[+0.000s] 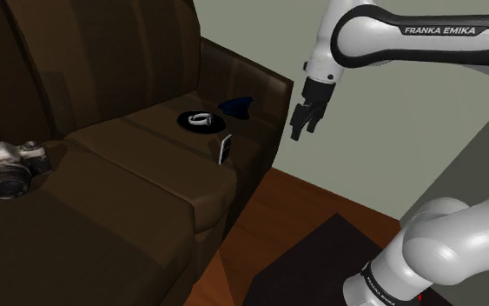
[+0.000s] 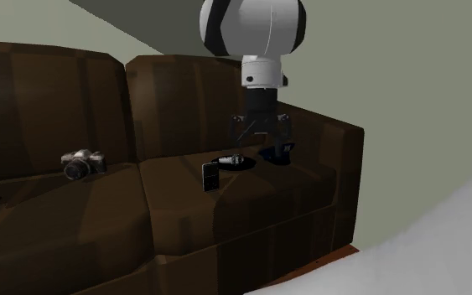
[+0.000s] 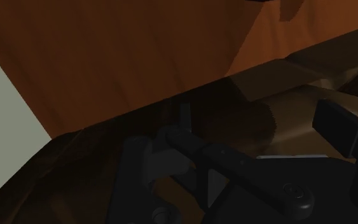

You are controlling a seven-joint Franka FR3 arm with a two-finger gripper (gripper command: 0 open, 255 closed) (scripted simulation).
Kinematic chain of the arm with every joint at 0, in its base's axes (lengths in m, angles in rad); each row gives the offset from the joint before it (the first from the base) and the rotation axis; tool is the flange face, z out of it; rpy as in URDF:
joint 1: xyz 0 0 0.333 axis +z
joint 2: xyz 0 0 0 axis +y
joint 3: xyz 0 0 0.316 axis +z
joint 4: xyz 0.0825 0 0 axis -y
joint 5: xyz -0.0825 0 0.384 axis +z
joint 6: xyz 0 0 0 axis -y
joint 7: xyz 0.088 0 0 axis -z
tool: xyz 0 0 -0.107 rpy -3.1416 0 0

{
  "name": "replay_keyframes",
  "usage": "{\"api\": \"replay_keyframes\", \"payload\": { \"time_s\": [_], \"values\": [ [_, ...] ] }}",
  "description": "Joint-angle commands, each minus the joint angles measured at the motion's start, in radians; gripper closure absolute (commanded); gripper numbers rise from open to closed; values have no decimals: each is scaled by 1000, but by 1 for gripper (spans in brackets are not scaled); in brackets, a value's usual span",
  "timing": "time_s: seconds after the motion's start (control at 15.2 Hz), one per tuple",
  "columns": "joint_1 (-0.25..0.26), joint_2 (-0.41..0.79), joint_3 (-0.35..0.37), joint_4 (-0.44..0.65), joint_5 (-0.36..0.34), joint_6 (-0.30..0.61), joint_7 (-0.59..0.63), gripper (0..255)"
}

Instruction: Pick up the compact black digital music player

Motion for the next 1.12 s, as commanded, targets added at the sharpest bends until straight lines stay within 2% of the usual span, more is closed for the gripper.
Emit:
{"api": "replay_keyframes", "payload": {
  "time_s": [0.0,0.53,1.06],
  "values": [
    [9,51,21,23,5,38,19,0],
    [36,314,105,182,-16,173,107,0],
    [74,584,163,407,-91,238,201,0]
  ]
}}
